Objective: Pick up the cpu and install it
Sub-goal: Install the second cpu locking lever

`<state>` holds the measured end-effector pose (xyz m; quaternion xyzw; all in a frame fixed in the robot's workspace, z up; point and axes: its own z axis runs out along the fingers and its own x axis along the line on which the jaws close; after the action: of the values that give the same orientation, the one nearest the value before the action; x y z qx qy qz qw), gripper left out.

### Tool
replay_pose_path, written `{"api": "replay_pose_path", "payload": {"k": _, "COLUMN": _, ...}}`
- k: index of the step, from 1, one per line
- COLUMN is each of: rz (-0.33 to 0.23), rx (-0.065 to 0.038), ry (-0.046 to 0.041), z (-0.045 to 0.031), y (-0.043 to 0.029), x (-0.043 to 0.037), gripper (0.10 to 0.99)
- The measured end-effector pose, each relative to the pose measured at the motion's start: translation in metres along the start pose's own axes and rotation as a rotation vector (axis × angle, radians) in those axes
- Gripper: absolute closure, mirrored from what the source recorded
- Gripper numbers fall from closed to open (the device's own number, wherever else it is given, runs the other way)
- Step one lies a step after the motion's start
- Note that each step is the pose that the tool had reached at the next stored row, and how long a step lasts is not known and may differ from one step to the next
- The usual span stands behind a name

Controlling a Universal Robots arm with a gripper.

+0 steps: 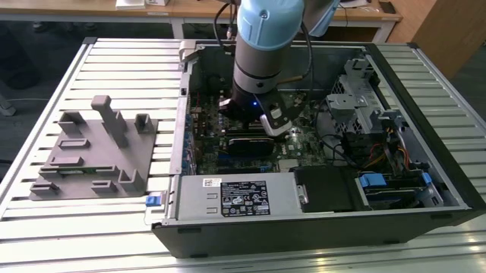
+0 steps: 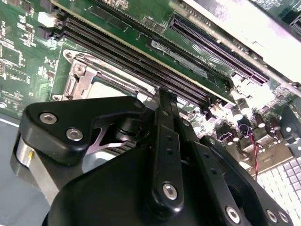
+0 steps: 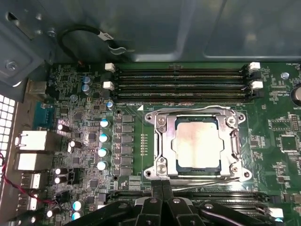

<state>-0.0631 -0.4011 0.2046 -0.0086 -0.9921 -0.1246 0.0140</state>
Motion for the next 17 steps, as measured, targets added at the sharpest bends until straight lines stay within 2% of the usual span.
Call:
{"api": "replay_pose_path", "payload": {"k": 7, "rz": -0.001, "rx": -0.018, "ry": 0.0004, "z": 0.0055, "y": -0.0014, "x": 0.0026, "gripper": 0.980}}
{"api": "replay_pose_path", "payload": {"k": 14, "rz": -0.001, "rx": -0.044, "ry": 0.0009, "z": 0.0088, "y": -0.0022, "x": 0.0038, "gripper": 0.980}}
{"api": "replay_pose_path", "payload": {"k": 17, "rz": -0.001, "rx": -0.050, "ry": 0.0010, "z": 0.0104, "y": -0.0027, "x": 0.0040, "gripper": 0.980}}
